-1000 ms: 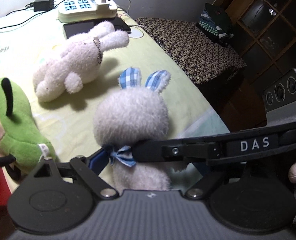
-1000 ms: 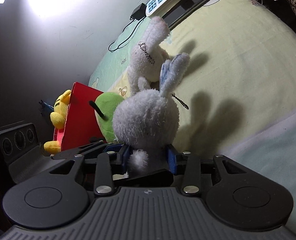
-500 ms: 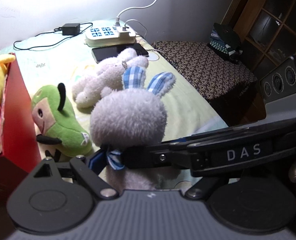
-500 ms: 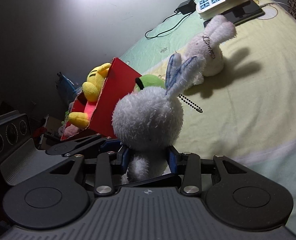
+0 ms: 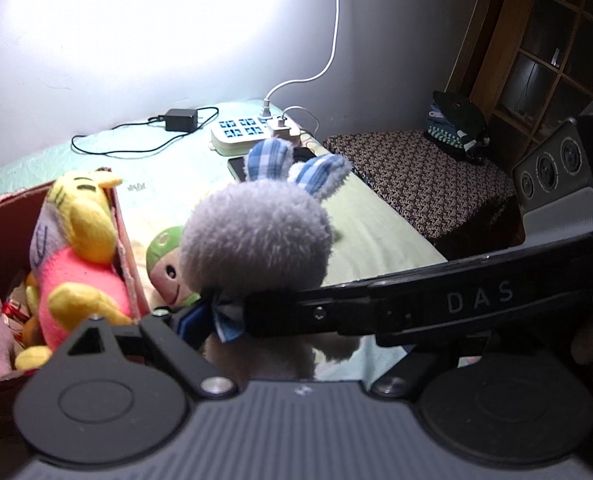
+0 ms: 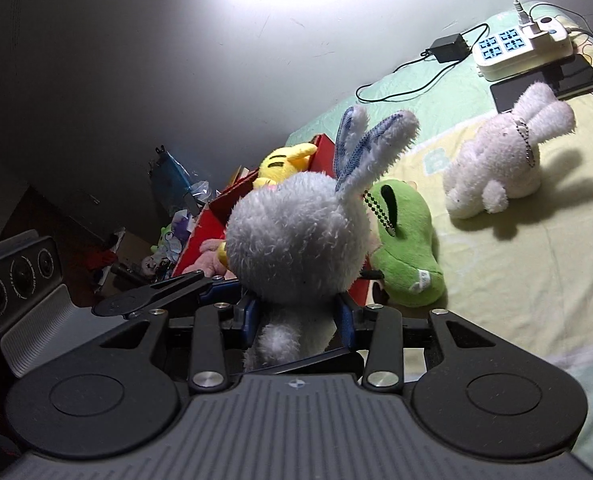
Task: Organize objects
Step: 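Carry the bunny plush with the right tool over the red box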
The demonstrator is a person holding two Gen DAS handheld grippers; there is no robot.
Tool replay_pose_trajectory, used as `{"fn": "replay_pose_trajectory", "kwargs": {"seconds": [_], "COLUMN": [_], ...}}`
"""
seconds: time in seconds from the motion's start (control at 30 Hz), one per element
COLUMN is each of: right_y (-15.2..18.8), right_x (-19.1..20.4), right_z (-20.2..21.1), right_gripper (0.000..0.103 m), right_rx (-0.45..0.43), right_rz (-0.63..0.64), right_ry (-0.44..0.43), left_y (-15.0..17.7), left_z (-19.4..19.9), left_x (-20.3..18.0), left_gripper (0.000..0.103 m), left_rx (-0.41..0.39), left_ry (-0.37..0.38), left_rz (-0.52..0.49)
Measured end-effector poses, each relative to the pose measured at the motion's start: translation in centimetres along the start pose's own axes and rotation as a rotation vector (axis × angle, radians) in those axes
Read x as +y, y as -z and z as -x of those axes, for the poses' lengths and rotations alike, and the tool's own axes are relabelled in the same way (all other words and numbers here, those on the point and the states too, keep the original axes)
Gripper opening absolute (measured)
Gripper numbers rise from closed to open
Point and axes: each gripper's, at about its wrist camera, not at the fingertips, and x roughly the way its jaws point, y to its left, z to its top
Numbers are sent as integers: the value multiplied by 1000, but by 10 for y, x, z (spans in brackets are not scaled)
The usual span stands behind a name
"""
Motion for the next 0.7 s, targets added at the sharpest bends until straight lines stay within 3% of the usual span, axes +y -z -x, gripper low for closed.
{"fn": "replay_pose_trajectory", "kwargs": {"seconds": [0.5,0.7], "right_y": [-13,-23], "right_x": [69,96], "right_z": [-41,-73], "right_gripper": [43,43], "right_rx": [-70,-76], "right_rz": [83,142], "right_ry": [1,12], "left_y": [-1,-6], "left_z": [55,70], "left_x": [65,99], "left_gripper": [89,89], "left_rx": [-111,-133], "left_ry": [-2,-42], "left_rz": [27,56]}}
